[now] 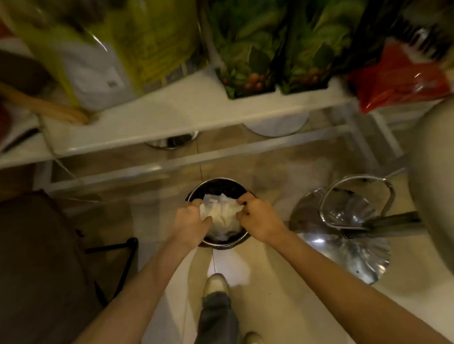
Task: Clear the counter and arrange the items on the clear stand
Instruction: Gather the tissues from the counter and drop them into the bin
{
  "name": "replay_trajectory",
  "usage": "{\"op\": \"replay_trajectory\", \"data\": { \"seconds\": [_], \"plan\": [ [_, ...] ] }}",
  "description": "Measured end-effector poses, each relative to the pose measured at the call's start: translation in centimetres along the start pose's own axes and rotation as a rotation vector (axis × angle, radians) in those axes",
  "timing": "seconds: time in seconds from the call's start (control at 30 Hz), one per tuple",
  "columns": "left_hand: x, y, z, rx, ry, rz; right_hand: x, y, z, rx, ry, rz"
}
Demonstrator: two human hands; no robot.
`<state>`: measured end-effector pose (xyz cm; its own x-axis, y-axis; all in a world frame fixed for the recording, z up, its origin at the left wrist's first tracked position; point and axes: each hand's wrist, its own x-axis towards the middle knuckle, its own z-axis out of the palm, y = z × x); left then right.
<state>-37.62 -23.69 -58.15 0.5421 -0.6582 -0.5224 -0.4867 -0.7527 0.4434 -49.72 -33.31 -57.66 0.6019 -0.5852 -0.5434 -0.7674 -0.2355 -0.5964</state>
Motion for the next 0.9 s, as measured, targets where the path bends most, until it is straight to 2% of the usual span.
{"op": "replay_trajectory", "data": {
  "seconds": [0.2, 0.47, 0.7, 0.9],
  "plan": [
    [-9.0, 6.7, -11.5, -0.048, 0.122, 0.142, -9.5, -8.3, -9.5, -0.016, 0.066, -0.126],
    [-20.3, 14.6, -25.7, 0.013, 0.275, 0.220, -21.2, -19.6, -20.3, -0.094, 0.170, -0.374],
    [-29.9, 19.2, -36.1, -0.011, 0.525, 0.374, -28.4, -28.3, -25.9, -0.074, 0.270, -0.621],
    [-35.3, 19.5, -42.5, -0.022, 0.790, 0.359, -31.8, -35.4, -28.4, -0.089, 0.322, -0.749]
  ]
}}
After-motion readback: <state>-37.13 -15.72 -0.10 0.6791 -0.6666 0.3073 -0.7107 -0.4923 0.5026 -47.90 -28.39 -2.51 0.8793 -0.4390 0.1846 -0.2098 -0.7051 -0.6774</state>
